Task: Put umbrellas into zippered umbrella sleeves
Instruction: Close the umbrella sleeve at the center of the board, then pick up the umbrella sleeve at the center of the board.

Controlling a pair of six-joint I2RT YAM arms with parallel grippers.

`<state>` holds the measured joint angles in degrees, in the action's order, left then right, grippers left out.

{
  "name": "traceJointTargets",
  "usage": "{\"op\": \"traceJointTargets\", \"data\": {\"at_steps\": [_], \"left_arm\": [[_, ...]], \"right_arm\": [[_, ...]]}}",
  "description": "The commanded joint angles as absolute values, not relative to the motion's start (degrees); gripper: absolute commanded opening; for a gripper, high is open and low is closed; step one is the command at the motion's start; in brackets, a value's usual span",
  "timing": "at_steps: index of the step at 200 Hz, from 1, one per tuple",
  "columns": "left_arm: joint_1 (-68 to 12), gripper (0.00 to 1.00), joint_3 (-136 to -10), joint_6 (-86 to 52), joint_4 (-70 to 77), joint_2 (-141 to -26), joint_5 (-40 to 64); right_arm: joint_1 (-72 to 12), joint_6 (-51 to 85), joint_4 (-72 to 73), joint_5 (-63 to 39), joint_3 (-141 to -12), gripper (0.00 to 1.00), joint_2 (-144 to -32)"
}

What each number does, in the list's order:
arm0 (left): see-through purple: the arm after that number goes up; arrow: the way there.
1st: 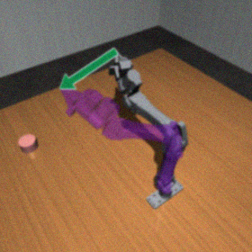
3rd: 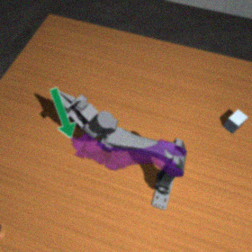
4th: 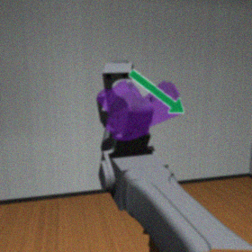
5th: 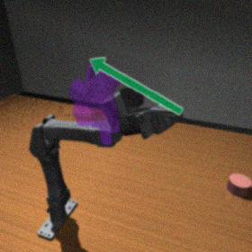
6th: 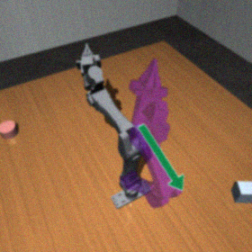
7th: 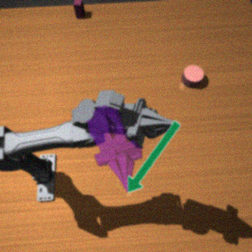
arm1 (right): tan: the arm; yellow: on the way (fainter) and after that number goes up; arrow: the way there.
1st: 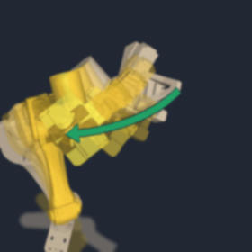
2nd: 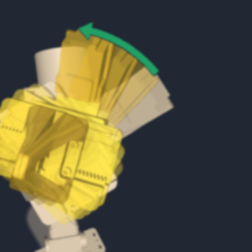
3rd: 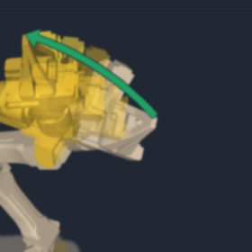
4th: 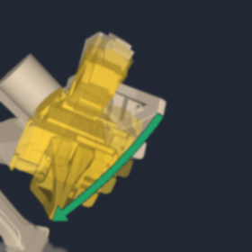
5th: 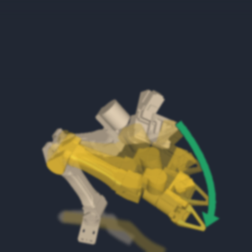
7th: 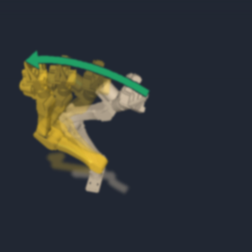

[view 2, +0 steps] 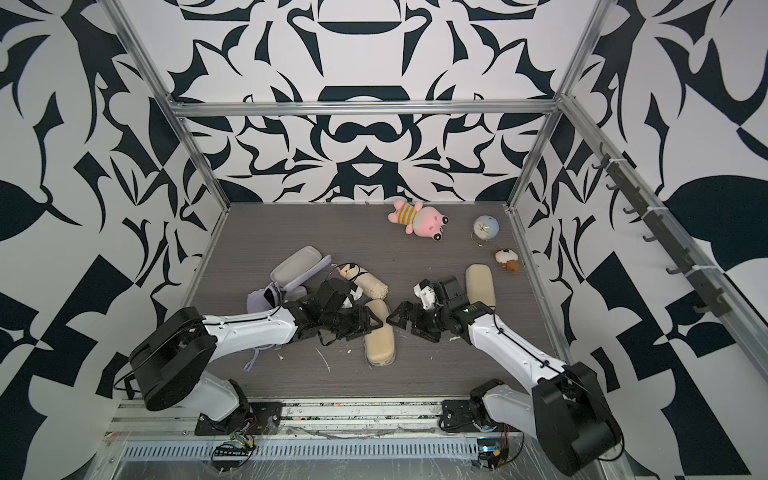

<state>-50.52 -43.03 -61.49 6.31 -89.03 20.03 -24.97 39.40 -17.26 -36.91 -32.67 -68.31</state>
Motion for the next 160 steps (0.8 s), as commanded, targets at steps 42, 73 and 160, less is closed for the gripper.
{"op": "traceJointTargets", "data": {"at_steps": [42,73,160], "left_arm": [[-50.1,0.33,-38.9,-61.5,7.9,-90.5,19.6],[-50.1,0.27,-36.9,-63.7,13.3,-94.5,21.2],[-45.0,0.52,-33.7,-62.4,10.9,-85.8,23.0]], "right_arm": [[-29.4,35.2,-10.9,-35.7,-34.1,0.9,-79.9],[-29.5,36.7,-1.8,-40.3,-31.6,0.76,-83.8],[-29.3,39.3,11.3,-44.6,-27.7,0.03,-85.7]]}}
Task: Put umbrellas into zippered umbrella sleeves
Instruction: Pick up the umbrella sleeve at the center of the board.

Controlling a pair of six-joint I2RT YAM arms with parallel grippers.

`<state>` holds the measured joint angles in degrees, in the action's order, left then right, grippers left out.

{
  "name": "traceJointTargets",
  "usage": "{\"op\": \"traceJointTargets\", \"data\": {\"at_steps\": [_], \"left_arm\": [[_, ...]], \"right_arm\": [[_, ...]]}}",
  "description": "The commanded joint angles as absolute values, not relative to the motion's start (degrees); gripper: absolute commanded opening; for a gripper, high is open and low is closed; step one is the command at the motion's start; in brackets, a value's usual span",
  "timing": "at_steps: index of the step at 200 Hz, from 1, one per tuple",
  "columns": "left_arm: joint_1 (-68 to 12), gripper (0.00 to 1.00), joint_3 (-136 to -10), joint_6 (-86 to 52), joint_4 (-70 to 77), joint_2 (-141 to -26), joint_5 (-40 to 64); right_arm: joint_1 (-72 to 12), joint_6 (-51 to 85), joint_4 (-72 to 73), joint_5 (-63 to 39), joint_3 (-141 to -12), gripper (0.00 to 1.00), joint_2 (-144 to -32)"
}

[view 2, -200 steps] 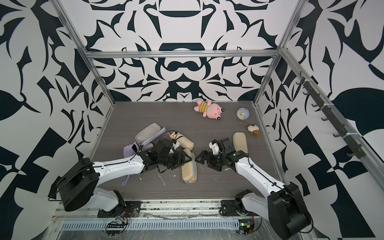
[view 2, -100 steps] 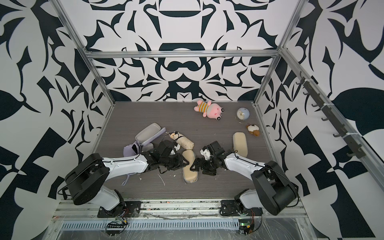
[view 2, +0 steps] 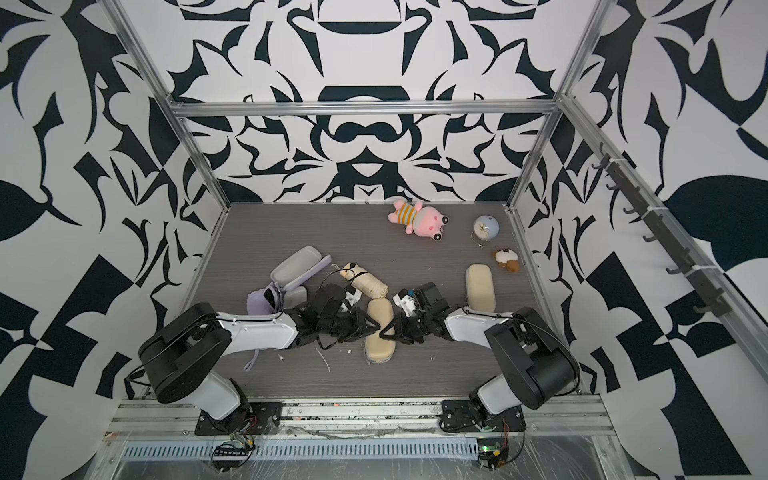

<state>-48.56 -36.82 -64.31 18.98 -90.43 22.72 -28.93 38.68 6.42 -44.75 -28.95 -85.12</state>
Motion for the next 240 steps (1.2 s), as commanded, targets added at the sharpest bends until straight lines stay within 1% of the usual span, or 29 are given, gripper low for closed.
{"op": "traceJointTargets", "data": {"at_steps": [1,5,14,24,44,51,71,73,76,96,121,146,164,173,177,198,229,240], "left_arm": [[-44.9,0.53,-33.5,-62.4,10.9,-85.4,23.0],[-43.9,0.58,-32.7,-62.5,10.8,-83.8,22.9],[-42.1,0.66,-30.4,-63.0,11.5,-80.4,22.8],[-41.7,0.72,-27.8,-63.5,13.4,-77.5,22.4],[-42.0,0.78,-24.1,-65.7,17.9,-74.2,22.0],[-42.0,0.79,-23.4,-66.2,18.4,-73.5,21.9],[-42.0,0.84,-22.6,-67.4,18.7,-66.7,19.3],[-42.0,0.88,-22.7,-67.5,18.7,-66.2,18.9],[-42.1,0.9,-22.8,-67.6,18.6,-65.3,18.2],[-42.6,0.99,-24.3,-67.6,18.4,-62.7,14.9],[-43.1,0.97,-27.0,-67.9,22.4,-66.0,14.4],[-43.5,0.91,-28.0,-69.0,26.7,-70.4,14.1],[-43.4,0.86,-27.4,-70.7,31.3,-71.9,13.3],[-43.5,0.86,-27.8,-70.8,32.2,-72.5,12.9],[-43.6,0.81,-28.0,-70.9,32.5,-72.6,12.8],[-43.9,0.72,-28.1,-72.2,36.3,-75.6,12.5],[-44.0,0.69,-28.7,-73.4,40.5,-78.6,12.4],[-44.0,0.64,-29.1,-73.7,41.9,-79.5,12.6]], "right_arm": [[-29.3,39.5,11.5,-44.7,-27.6,0.02,-85.7],[-29.3,40.2,12.5,-45.2,-27.2,0.0,-85.6],[-29.3,42.5,15.4,-46.3,-26.3,0.0,-85.1],[-29.3,46.8,19.9,-47.1,-25.1,0.0,-84.1],[-29.8,56.9,29.3,-46.4,-23.4,0.0,-80.3],[-30.2,59.1,30.0,-45.2,-23.6,0.0,-78.4],[-31.7,63.2,29.3,-40.3,-25.6,0.0,-73.3],[-31.8,63.5,29.0,-39.6,-25.9,0.0,-72.8],[-31.9,63.8,28.7,-38.5,-26.2,0.0,-72.2],[-32.3,67.2,28.9,-30.4,-27.4,0.0,-69.2],[-34.3,71.2,32.7,-21.8,-28.4,0.0,-68.8],[-36.8,76.2,39.1,-16.4,-28.6,0.0,-70.2],[-38.5,77.5,39.0,-13.2,-29.4,0.0,-70.4],[-39.2,78.0,39.0,-12.1,-29.7,0.0,-70.4],[-39.4,78.3,38.9,-11.6,-29.8,0.0,-70.5],[-40.3,80.6,40.6,-9.0,-29.8,0.0,-71.0],[-41.4,84.5,45.2,-7.9,-30.7,0.0,-73.4],[-42.1,85.2,45.9,-7.6,-31.3,0.0,-74.1]]}}
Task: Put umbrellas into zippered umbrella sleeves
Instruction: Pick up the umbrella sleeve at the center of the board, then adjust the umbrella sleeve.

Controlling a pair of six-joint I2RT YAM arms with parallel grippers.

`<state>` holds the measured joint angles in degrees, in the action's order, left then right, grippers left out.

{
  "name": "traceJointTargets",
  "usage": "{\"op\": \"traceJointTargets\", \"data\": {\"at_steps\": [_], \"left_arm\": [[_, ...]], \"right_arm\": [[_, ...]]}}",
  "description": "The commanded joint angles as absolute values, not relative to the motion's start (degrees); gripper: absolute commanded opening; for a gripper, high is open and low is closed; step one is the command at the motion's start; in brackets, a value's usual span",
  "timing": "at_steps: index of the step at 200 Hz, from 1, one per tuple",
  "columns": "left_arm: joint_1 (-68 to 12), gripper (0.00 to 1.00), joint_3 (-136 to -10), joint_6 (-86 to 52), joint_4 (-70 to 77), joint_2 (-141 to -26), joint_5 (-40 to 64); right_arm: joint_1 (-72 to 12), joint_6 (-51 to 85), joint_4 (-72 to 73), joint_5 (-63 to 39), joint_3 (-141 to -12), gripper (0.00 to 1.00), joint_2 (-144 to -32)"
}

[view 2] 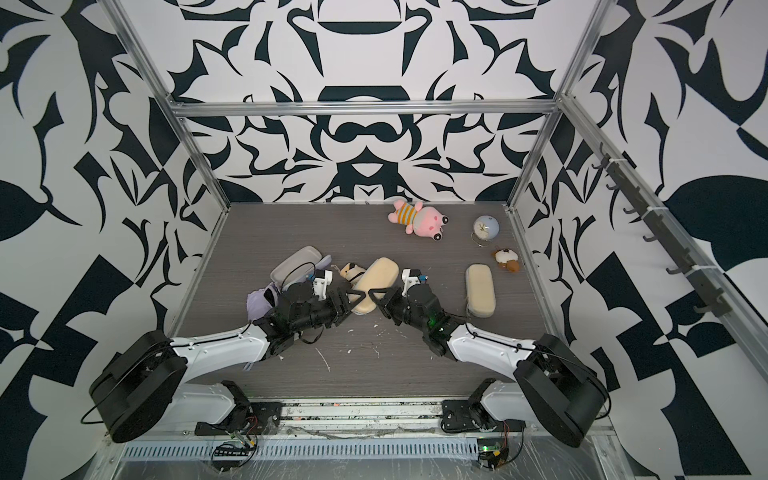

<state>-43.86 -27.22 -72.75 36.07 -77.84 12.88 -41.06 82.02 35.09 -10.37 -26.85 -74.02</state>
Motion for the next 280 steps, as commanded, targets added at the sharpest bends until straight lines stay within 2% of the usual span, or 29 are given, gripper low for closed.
{"op": "traceJointTargets", "data": {"at_steps": [1,12,15,34,46,64,74,87,110,143,170,218,262,280], "left_arm": [[-44.0,0.63,-29.2,-73.7,42.0,-79.6,12.6],[-44.0,0.52,-29.1,-73.7,43.1,-79.8,12.4],[-43.8,0.49,-28.9,-73.6,43.4,-79.7,12.3],[-41.0,0.33,-27.0,-73.2,44.1,-77.3,13.8],[-38.1,0.28,-25.7,-71.8,43.0,-74.8,17.2],[-34.3,0.24,-25.5,-67.1,38.4,-70.4,23.2],[-32.8,0.23,-26.6,-62.7,34.7,-68.9,27.2],[-31.5,0.2,-30.1,-52.8,22.6,-66.6,30.7],[-31.3,0.18,-39.3,-29.6,-3.6,-63.7,29.3],[-31.3,0.18,-49.2,-8.7,-22.6,-65.7,30.1],[-31.3,0.14,-54.3,2.2,-29.8,-69.5,29.5],[-31.5,0.11,-59.4,13.9,-34.3,-72.6,30.1],[-31.7,0.09,-60.5,21.1,-37.6,-72.6,34.8],[-31.8,0.09,-61.5,23.5,-39.5,-72.6,35.9]], "right_arm": [[-42.2,85.2,45.9,-7.6,-31.4,0.0,-74.2],[-42.4,85.2,45.2,-8.6,-32.0,0.0,-74.5],[-42.4,85.0,45.1,-8.9,-31.9,0.03,-74.5],[-39.2,82.5,45.6,-15.6,-30.5,0.31,-73.8],[-34.2,78.4,43.0,-24.4,-30.4,0.43,-73.2],[-27.4,68.7,32.0,-33.2,-31.4,0.54,-71.8],[-24.8,62.6,25.7,-36.9,-33.3,0.55,-71.9],[-23.1,54.1,14.8,-38.4,-37.3,0.56,-71.3],[-22.9,36.5,-7.4,-32.2,-46.2,0.57,-68.3],[-24.3,14.9,-22.6,-26.8,-54.0,0.59,-66.3],[-27.9,-2.4,-20.7,-26.4,-53.3,0.62,-64.8],[-32.7,-23.5,-30.7,-30.2,-65.3,0.64,-78.0],[-33.1,-30.8,-34.8,-38.1,-71.9,0.64,-86.4],[-33.1,-32.9,-38.5,-44.5,-75.4,0.63,-89.6]]}}
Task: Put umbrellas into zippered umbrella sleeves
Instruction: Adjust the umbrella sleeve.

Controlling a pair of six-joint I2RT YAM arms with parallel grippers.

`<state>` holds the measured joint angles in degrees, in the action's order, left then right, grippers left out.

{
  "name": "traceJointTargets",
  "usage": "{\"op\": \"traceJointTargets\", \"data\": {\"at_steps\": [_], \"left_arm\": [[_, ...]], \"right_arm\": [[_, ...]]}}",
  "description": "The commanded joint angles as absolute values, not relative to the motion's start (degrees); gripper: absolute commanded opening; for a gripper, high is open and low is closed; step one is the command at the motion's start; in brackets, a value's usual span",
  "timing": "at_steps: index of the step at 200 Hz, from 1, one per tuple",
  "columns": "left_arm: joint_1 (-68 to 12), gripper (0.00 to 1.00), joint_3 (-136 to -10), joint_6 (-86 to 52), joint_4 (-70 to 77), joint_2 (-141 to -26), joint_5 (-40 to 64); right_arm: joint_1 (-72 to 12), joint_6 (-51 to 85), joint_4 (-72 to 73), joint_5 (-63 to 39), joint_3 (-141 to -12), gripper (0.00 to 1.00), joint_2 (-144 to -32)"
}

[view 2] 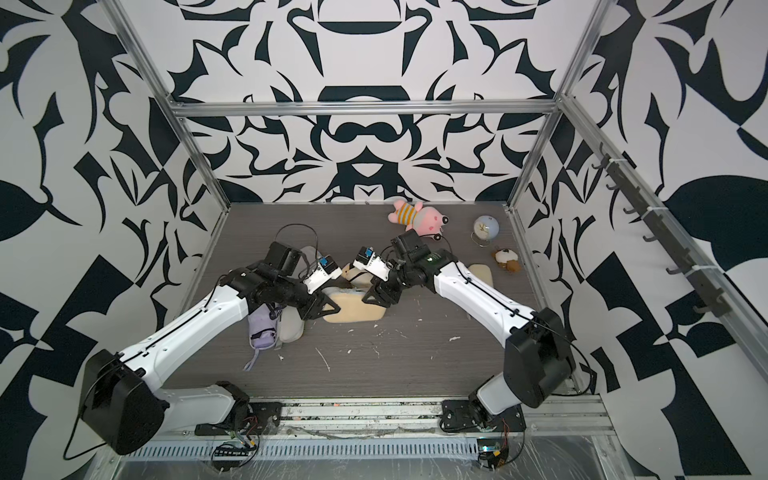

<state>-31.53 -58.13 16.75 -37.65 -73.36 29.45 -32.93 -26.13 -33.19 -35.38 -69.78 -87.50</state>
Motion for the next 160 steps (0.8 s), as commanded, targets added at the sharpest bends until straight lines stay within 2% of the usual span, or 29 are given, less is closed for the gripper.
{"op": "traceJointTargets", "data": {"at_steps": [1,17,43,64,90,104,128,148,160], "left_arm": [[-31.8,0.09,-61.7,23.6,-39.6,-72.6,35.9],[-31.8,0.09,-63.0,24.8,-40.2,-75.5,35.1],[-31.5,0.09,-66.1,25.8,-40.9,-77.7,34.3],[-31.0,0.09,-68.1,25.8,-40.9,-78.8,34.4],[-29.5,0.12,-69.5,23.8,-40.5,-79.8,34.8],[-28.1,0.18,-69.5,21.5,-38.8,-79.4,36.2],[-25.5,0.3,-68.4,19.9,-36.7,-77.2,37.2],[-24.5,0.4,-68.5,21.0,-37.3,-76.2,37.8],[-23.8,0.5,-68.8,20.5,-37.4,-75.8,38.4]], "right_arm": [[-33.1,-33.1,-38.9,-45.1,-75.7,0.64,-89.8],[-33.8,-34.8,-44.3,-50.6,-78.7,0.6,-93.2],[-35.0,-34.7,-44.9,-50.2,-78.1,0.54,-96.3],[-35.0,-32.8,-42.2,-50.5,-76.3,0.44,-96.8],[-34.9,-27.7,-34.2,-52.8,-72.5,0.26,-95.5],[-34.8,-25.3,-31.0,-54.2,-71.3,0.15,-95.3],[-34.0,-23.0,-27.4,-56.3,-69.4,0.02,-94.9],[-33.5,-22.8,-27.3,-57.2,-69.3,0.0,-94.7],[-33.1,-22.1,-27.1,-58.2,-69.4,0.0,-94.6]]}}
